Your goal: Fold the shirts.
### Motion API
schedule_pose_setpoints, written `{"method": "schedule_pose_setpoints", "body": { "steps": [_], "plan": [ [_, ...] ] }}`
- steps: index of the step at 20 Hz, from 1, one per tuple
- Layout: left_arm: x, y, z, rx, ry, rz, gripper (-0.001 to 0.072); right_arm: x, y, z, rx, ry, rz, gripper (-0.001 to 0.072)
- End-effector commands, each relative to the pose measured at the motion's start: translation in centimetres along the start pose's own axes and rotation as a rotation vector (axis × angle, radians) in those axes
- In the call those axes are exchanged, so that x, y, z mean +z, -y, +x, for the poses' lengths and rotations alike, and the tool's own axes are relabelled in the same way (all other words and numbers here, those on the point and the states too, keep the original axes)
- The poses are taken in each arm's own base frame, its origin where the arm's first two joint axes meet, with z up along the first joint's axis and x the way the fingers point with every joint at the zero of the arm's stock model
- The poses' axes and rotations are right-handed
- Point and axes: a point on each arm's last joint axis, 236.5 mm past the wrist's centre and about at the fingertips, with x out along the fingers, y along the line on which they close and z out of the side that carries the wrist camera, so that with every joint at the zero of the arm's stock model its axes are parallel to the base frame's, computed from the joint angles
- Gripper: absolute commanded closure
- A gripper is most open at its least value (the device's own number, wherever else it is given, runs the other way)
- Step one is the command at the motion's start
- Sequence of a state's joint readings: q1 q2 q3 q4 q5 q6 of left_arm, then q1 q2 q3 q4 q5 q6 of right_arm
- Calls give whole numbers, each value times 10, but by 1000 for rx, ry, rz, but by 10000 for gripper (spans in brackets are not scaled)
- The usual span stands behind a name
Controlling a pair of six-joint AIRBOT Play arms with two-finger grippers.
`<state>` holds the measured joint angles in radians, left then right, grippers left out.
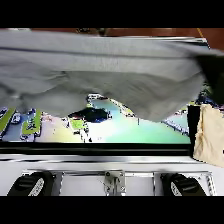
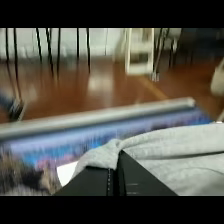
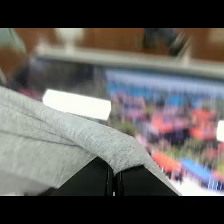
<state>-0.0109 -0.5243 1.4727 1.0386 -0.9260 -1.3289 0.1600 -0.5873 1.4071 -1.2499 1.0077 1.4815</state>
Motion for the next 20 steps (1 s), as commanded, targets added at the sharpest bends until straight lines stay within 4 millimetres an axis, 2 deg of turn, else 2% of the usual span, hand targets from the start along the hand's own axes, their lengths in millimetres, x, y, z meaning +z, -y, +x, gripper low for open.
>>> {"method": "schedule_pose_setpoints", "body": {
  "steps": [1,4,6,8,9,12,15,18,20],
  "plan": [
    [67,24,-73,54,216,58,665,51,-7,-76,-55,201,12,648],
    [58,27,-75,47,180,61,665,20,-6,-73,-60,71,14,648],
    [40,22,-68,57,100,67,665,8,1,-73,-90,19,6,648],
    [5,7,-60,95,-50,82,665,-6,14,-70,-140,-43,30,648],
    [-19,-2,-56,117,-153,86,665,-19,20,-66,-161,-101,54,649],
    [-94,-30,-41,157,-432,47,665,-81,35,-36,-198,-408,111,649],
    [-168,-52,-13,158,-606,-33,665,-131,58,16,-233,-657,144,648],
    [-240,-82,28,180,-724,-115,664,-176,87,93,-260,-793,170,648],
    [-278,-100,59,188,-777,-169,664,-212,108,147,-277,-840,185,648]
  ]
}}
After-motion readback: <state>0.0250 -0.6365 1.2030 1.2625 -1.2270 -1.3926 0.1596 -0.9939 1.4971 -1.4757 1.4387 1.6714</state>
